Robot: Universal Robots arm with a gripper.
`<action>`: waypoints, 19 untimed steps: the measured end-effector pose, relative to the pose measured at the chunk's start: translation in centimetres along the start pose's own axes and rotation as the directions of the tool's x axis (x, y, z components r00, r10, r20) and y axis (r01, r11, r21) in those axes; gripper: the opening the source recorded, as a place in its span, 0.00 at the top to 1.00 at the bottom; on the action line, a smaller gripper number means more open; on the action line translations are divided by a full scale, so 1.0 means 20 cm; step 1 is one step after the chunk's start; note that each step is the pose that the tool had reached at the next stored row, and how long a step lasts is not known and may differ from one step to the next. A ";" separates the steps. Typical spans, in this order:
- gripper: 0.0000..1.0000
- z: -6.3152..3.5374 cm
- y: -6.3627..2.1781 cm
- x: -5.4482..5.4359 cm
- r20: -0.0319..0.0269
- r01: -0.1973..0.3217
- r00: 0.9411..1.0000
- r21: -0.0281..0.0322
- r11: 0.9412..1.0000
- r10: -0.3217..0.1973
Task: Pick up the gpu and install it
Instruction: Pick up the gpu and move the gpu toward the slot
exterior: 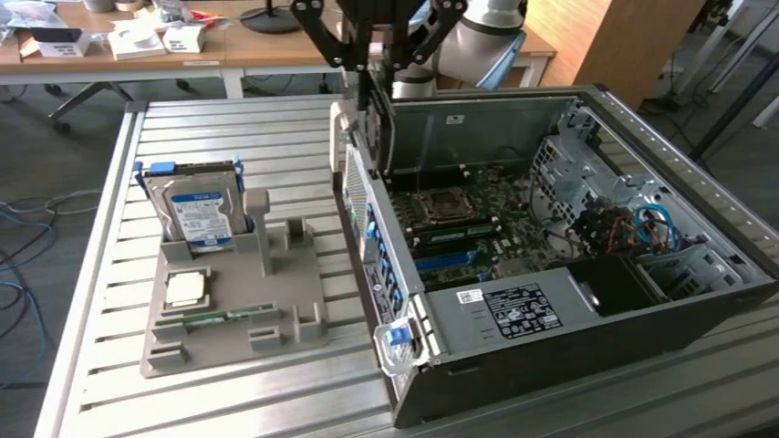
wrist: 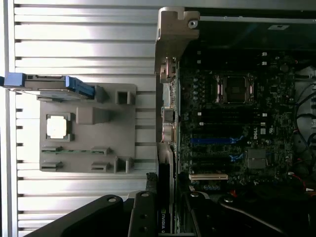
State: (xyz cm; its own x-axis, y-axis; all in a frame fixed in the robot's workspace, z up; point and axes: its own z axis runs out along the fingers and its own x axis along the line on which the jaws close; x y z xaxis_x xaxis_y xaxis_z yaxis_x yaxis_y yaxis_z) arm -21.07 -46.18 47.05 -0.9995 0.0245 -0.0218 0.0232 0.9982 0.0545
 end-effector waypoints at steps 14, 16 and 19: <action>0.73 0.009 0.007 -0.32 -0.003 0.000 1.000 0.000 1.000 0.000; 0.73 0.010 0.008 -0.36 -0.003 0.000 1.000 0.000 1.000 0.000; 0.73 0.012 0.010 -0.43 -0.003 0.000 1.000 0.000 1.000 0.000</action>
State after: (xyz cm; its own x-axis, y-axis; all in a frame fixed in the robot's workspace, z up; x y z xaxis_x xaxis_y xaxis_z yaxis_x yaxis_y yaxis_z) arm -12.43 -46.18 47.00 -0.9995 0.0243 -0.0185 0.0232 0.9982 0.0546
